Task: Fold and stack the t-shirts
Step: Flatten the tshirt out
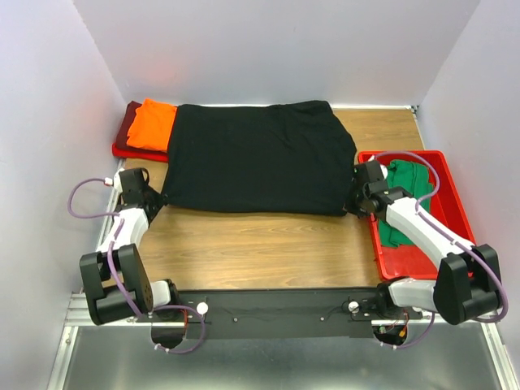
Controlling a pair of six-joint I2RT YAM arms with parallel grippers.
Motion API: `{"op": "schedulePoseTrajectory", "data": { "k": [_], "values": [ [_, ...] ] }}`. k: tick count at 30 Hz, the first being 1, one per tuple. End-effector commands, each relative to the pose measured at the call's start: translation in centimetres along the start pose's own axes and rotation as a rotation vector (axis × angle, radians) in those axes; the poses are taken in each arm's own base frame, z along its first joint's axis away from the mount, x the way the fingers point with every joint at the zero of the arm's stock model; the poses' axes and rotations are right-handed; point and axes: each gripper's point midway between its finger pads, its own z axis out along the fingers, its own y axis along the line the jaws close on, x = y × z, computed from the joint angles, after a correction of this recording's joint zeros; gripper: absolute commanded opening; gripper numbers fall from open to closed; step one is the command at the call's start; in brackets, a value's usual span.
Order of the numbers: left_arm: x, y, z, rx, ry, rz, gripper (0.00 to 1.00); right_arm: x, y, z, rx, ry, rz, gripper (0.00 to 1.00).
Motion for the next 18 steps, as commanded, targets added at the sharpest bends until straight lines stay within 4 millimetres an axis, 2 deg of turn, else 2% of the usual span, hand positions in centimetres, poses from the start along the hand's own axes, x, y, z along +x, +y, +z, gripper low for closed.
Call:
{"op": "schedulePoseTrajectory", "data": {
  "k": [1,2,5,11,18],
  "values": [
    [1.0,3.0,-0.7,-0.094,-0.008,0.030,0.00,4.0,-2.4,-0.6,0.057,0.116,0.027,0.00],
    [1.8,3.8,-0.7,-0.110,0.004,0.031,0.00,4.3,-2.5,-0.7,0.058,0.119,0.029,0.00],
    [2.8,4.3,-1.3,-0.105,0.011,0.008,0.00,4.7,-2.5,-1.7,0.049,0.129,0.064,0.01],
    [2.5,3.9,-2.6,-0.092,-0.007,-0.019,0.00,3.3,-2.5,-3.8,0.062,0.090,0.088,0.00],
    [2.0,2.5,-4.9,-0.034,-0.023,-0.045,0.00,3.6,-3.2,-5.5,0.095,0.130,0.065,0.00]
  ]
}}
